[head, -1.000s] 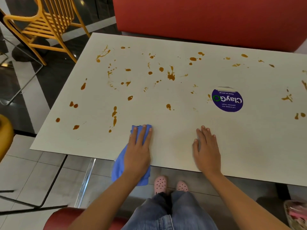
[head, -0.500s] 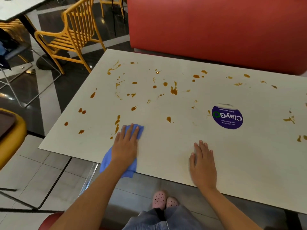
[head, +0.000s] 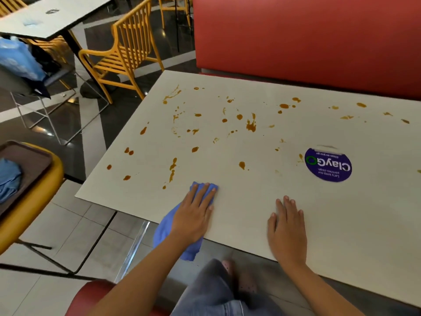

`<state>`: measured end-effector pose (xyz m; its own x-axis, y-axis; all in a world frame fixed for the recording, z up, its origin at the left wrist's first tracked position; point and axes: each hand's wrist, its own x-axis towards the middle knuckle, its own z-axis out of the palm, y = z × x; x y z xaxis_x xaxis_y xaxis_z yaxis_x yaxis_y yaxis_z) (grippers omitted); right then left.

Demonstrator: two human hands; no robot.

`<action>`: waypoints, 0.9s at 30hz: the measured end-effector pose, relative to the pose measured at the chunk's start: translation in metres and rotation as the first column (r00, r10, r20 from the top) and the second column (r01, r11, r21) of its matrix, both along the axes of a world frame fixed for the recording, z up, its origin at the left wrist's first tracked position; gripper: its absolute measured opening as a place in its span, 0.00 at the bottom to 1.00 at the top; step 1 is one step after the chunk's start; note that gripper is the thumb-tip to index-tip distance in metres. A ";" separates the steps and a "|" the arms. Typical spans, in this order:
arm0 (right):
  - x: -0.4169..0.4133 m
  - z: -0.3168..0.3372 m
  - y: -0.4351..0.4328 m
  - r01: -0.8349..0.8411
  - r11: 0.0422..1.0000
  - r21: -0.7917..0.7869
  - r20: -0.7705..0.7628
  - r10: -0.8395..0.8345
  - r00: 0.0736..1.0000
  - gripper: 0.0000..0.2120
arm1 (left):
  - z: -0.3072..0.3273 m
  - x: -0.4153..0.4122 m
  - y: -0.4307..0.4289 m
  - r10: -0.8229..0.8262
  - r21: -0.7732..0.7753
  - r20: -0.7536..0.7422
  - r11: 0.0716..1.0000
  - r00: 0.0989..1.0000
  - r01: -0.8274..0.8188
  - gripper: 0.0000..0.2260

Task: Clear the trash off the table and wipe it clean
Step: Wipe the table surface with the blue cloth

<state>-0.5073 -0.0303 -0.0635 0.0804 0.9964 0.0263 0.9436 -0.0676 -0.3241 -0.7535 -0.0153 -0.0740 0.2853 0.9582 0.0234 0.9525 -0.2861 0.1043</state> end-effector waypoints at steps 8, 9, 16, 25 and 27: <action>0.000 0.000 0.000 0.014 1.000 -0.022 0.002 -0.014 1.000 0.30 | 0.012 -0.046 0.051 -0.050 0.056 0.032 0.997 0.998 0.048 0.18; -0.001 0.001 0.000 0.023 0.999 -0.025 -0.005 -0.023 1.000 0.29 | 0.009 -0.060 0.054 -0.049 0.038 0.016 0.998 0.999 0.048 0.18; -0.023 0.013 0.005 0.140 0.987 -0.078 -0.076 -0.146 0.986 0.21 | 0.014 -0.127 0.038 -0.053 0.094 0.080 0.995 0.995 0.045 0.20; -0.146 0.008 0.007 0.044 0.997 -0.064 -0.089 -0.050 0.995 0.27 | 0.007 -0.075 0.025 -0.196 0.081 0.088 0.979 0.977 0.189 0.19; -0.148 0.006 0.007 0.070 0.997 -0.040 -0.042 -0.071 0.997 0.23 | 0.012 -0.071 0.037 -0.216 0.120 0.085 0.971 0.973 0.205 0.20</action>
